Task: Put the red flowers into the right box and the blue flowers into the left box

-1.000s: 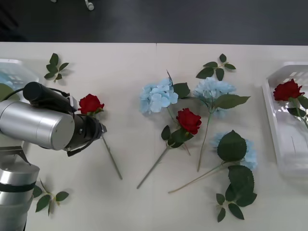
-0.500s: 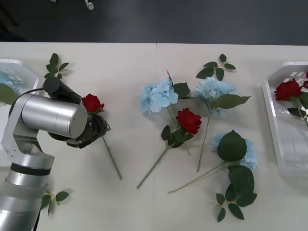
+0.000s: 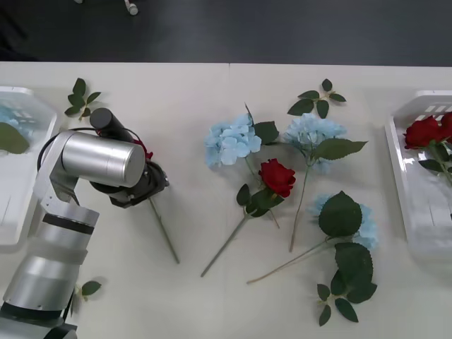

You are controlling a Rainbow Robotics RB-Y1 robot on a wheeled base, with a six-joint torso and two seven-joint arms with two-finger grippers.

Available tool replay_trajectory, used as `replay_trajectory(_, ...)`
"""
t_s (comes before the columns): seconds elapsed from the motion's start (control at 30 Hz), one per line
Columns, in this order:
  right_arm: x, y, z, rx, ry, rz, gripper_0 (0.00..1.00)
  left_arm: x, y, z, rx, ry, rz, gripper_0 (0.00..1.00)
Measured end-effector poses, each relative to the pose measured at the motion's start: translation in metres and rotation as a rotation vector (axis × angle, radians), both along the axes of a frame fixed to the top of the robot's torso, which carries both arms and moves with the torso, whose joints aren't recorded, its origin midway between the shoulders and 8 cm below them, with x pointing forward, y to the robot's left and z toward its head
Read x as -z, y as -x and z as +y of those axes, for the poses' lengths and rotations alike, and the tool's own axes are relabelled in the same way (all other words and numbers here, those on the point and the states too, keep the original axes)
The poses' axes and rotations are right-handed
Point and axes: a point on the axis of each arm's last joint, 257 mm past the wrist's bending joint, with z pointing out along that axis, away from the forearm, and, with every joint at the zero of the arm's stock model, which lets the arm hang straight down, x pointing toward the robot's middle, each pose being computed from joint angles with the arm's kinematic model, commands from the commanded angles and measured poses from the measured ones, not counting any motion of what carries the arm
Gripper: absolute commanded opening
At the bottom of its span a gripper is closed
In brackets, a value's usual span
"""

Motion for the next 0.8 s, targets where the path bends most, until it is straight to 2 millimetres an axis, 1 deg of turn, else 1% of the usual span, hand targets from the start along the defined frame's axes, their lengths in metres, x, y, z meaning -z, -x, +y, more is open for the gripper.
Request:
replay_trajectory(0.1, -0.01, 0.001, 0.015, -0.038, -0.005, 0.012, 0.52, 0.005, -0.001, -0.001, 0.002, -0.003, 0.005, 1.0)
replay_trajectory(0.17, -0.021, 0.001, 0.027, -0.072, 0.003, 0.018, 0.52, 0.008, 0.0, -0.003, 0.009, -0.007, 0.01, 1.0)
replay_trajectory(0.27, -0.041, 0.003, 0.05, -0.113, 0.002, 0.022, 0.52, 0.011, 0.003, -0.006, 0.02, -0.013, 0.017, 1.0)
replay_trajectory(0.3, -0.048, 0.003, 0.059, -0.118, -0.007, 0.017, 0.52, 0.012, 0.003, -0.006, 0.021, -0.014, 0.02, 0.94)
replay_trajectory(0.37, -0.061, 0.002, 0.074, -0.118, -0.021, 0.0, 0.52, 0.016, 0.005, -0.005, 0.018, -0.016, 0.028, 0.49)
replay_trajectory(0.4, -0.067, 0.002, 0.083, -0.121, -0.033, -0.01, 0.52, 0.017, 0.005, -0.004, 0.017, -0.016, 0.03, 0.31)
replay_trajectory(0.43, -0.073, 0.002, 0.093, -0.135, -0.048, -0.018, 0.52, 0.018, 0.005, -0.004, 0.016, -0.016, 0.031, 0.21)
replay_trajectory(0.47, -0.077, 0.003, 0.104, -0.153, -0.066, -0.022, 0.52, 0.018, 0.005, -0.003, 0.016, -0.016, 0.031, 0.04)
replay_trajectory(0.5, -0.082, 0.004, 0.113, -0.17, -0.079, -0.027, 0.52, 0.018, 0.005, -0.003, 0.016, -0.016, 0.031, 0.0)
replay_trajectory(0.67, -0.107, 0.007, 0.154, -0.222, -0.133, -0.071, 0.52, 0.019, 0.004, -0.003, 0.015, -0.016, 0.03, 0.0)
replay_trajectory(0.8, -0.123, 0.011, 0.183, -0.245, -0.182, -0.099, 0.52, 0.018, 0.003, -0.005, 0.017, -0.009, 0.026, 0.0)
